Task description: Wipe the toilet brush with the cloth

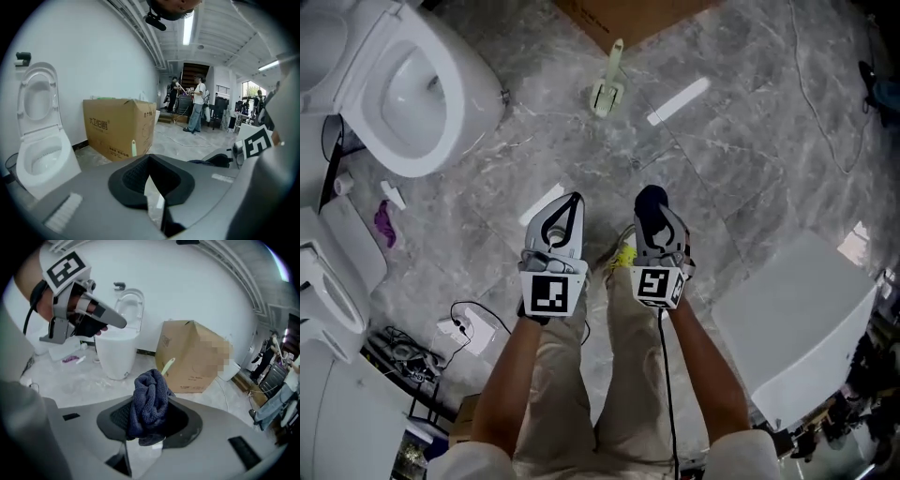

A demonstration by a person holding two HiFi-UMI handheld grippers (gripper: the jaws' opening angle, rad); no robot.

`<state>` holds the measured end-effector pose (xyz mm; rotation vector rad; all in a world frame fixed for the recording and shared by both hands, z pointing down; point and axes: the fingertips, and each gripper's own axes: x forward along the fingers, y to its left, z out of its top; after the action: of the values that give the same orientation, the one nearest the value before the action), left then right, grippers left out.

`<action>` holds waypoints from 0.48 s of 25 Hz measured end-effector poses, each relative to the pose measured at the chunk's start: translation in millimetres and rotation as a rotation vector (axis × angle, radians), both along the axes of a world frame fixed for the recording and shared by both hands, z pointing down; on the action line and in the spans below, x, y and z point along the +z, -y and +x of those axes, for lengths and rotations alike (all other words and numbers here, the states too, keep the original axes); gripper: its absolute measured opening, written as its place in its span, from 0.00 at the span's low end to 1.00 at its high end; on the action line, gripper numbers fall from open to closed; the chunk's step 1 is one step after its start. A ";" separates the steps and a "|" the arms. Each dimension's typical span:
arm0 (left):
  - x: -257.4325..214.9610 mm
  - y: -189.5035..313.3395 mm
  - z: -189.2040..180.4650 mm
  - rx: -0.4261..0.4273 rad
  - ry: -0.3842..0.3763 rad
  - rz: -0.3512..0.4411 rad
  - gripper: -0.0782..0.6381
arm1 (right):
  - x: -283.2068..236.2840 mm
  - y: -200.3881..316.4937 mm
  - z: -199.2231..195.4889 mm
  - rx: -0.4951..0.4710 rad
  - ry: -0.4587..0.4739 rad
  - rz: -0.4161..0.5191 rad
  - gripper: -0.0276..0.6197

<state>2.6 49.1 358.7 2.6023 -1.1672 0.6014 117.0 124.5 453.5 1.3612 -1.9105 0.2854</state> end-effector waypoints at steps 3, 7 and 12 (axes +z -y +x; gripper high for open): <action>-79.9 2.9 -1.2 0.038 0.000 0.034 0.11 | -86.2 7.5 -7.8 0.031 0.055 0.012 0.27; -192.7 4.3 -0.5 0.072 -0.024 0.068 0.11 | -206.6 19.6 -11.0 0.056 0.101 0.060 0.27; -315.5 -2.9 -2.3 0.122 -0.012 0.115 0.11 | -359.3 41.8 -16.6 0.049 0.160 0.174 0.27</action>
<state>0.3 52.0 43.2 2.7860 -1.0749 0.5564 100.3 82.7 94.1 1.5419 -2.0755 0.2637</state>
